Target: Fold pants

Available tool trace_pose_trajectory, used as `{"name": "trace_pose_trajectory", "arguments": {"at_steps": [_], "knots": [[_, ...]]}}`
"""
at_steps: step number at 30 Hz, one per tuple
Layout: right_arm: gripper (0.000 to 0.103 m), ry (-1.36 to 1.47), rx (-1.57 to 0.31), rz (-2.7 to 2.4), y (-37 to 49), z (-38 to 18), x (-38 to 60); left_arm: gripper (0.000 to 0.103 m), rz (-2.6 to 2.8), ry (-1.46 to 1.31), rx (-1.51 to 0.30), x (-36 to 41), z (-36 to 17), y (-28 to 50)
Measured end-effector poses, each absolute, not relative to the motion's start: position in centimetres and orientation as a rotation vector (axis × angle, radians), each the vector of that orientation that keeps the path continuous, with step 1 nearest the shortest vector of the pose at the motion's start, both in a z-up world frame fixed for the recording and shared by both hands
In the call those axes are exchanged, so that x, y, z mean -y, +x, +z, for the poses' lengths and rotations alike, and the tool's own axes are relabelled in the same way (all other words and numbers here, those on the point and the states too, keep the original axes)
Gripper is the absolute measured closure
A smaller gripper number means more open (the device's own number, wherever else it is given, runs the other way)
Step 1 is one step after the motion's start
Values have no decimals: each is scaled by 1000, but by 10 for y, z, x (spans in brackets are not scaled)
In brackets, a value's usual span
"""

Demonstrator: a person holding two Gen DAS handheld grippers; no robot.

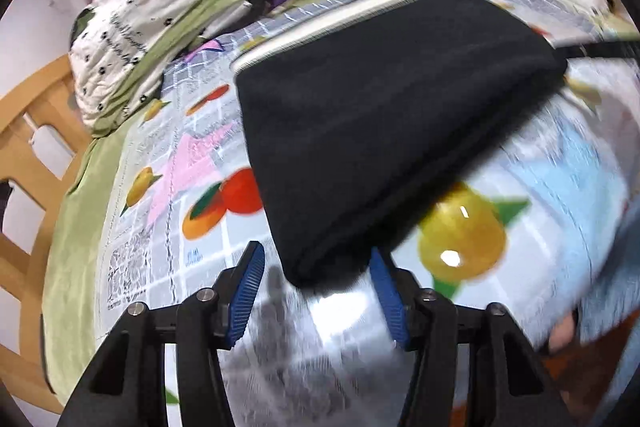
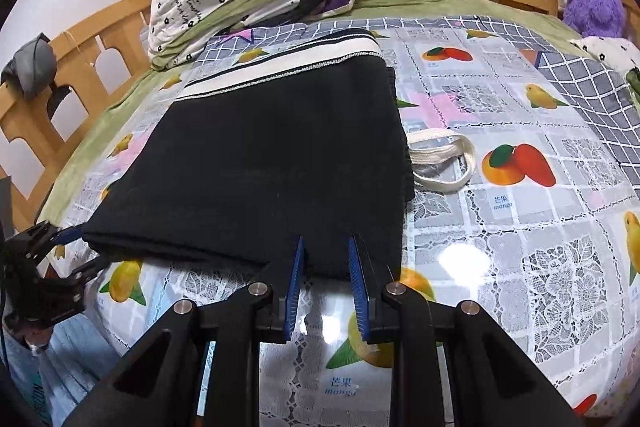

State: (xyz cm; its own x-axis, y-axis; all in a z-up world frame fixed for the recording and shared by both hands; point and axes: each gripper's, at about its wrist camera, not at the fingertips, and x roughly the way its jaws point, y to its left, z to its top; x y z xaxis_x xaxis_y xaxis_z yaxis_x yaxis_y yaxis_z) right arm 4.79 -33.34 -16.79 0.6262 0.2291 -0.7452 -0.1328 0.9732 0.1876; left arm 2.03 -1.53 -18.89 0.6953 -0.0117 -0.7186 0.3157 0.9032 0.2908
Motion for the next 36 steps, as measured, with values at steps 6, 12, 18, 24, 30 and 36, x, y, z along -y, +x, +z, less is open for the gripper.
{"name": "trace_pose_trajectory", "arguments": {"at_steps": [6,12,18,24,30,36], "knots": [[79,121,-877,201,49,-173,335,86,-200,86,-827,-17,-189,35],[79,57,-893,200,50,-175,330,82,-239,-45,-894,-37,-193,20],[79,31,-775,249,42,-145,325,76,-273,-141,-818,-61,-168,1],[79,60,-726,264,71,-137,302,76,-352,-214,-736,-32,-151,49],[78,16,-771,233,81,-182,297,76,-308,-121,-744,-5,-190,61],[79,20,-810,222,57,-193,303,77,-318,-134,-728,-11,-197,37]]}}
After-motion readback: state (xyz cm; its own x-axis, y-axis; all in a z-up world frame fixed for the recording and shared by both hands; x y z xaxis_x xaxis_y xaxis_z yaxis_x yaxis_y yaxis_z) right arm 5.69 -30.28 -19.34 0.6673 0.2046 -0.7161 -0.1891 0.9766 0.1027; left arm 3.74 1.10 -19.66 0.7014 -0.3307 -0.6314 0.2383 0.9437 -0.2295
